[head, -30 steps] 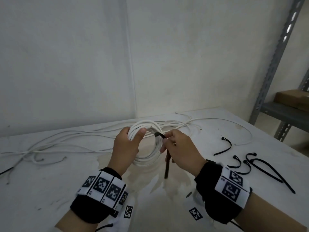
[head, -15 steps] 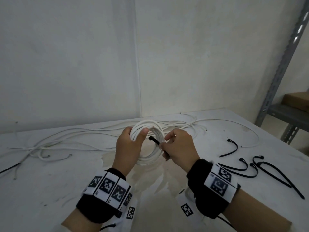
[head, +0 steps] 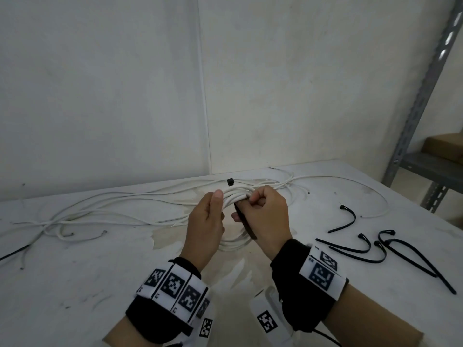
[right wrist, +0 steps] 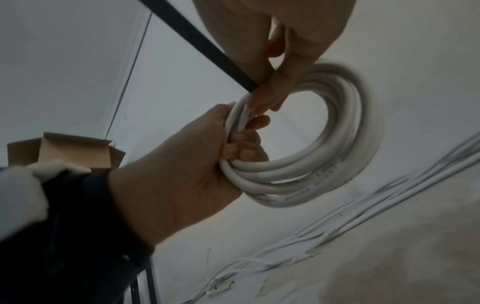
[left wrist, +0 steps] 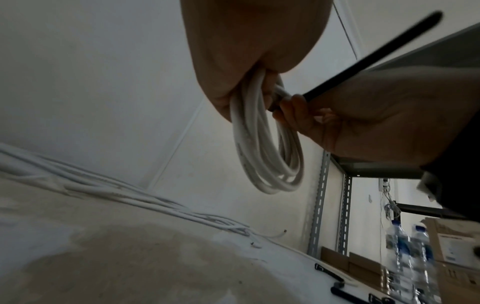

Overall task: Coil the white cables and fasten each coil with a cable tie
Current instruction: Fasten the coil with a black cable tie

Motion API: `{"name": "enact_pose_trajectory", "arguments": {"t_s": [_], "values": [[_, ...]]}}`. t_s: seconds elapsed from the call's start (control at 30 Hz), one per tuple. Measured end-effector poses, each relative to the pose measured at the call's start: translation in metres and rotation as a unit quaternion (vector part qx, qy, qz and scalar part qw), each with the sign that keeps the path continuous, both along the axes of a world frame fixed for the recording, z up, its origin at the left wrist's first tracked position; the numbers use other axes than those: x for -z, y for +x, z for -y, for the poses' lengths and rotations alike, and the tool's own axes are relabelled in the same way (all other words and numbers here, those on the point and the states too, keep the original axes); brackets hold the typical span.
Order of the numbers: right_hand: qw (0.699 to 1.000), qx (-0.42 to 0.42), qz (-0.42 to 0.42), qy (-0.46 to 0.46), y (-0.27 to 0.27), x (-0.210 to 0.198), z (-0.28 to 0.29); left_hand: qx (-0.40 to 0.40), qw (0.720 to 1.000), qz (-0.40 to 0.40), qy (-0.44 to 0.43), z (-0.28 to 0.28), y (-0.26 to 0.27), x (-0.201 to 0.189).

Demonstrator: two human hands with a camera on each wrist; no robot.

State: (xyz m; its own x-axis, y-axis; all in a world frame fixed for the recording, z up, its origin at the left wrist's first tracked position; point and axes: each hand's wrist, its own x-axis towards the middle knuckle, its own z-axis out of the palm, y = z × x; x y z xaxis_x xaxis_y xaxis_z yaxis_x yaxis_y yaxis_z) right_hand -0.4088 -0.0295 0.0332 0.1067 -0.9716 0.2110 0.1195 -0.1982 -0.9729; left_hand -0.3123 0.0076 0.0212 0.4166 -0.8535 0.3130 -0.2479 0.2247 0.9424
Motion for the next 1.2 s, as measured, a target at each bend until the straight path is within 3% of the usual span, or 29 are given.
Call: {"name": "enact_pose_trajectory", "arguments": {"t_s": [0.27,0.5,0.77,0.93,1.03,1.2], "values": [[0.999,-0.031,0.001,-0.033,-0.01,-0.002,-0.005,0.028,0.994,-0.077,0.066,0.003,0.001,-0.016],[0.999,-0.033,-0.004,-0.038,-0.012,-0.001,-0.006,0.019,0.996,-0.056,0.073,0.006,-0.006,-0.018],[0.992,-0.109,-0.02,-0.065,-0.014,0.0,-0.005,0.007,0.991,-0.124,0.04,0.006,0.001,-0.02],[0.96,-0.154,-0.101,-0.211,-0.02,0.003,-0.01,0.004,0.993,-0.114,0.021,0.006,0.007,-0.021],[0.953,-0.157,-0.1,-0.239,-0.019,0.005,-0.009,0.009,0.992,-0.124,0.014,0.006,0.006,-0.021],[0.967,-0.151,-0.057,-0.198,-0.02,-0.002,-0.01,-0.003,0.992,-0.122,0.02,0.005,0.005,-0.02]]}}
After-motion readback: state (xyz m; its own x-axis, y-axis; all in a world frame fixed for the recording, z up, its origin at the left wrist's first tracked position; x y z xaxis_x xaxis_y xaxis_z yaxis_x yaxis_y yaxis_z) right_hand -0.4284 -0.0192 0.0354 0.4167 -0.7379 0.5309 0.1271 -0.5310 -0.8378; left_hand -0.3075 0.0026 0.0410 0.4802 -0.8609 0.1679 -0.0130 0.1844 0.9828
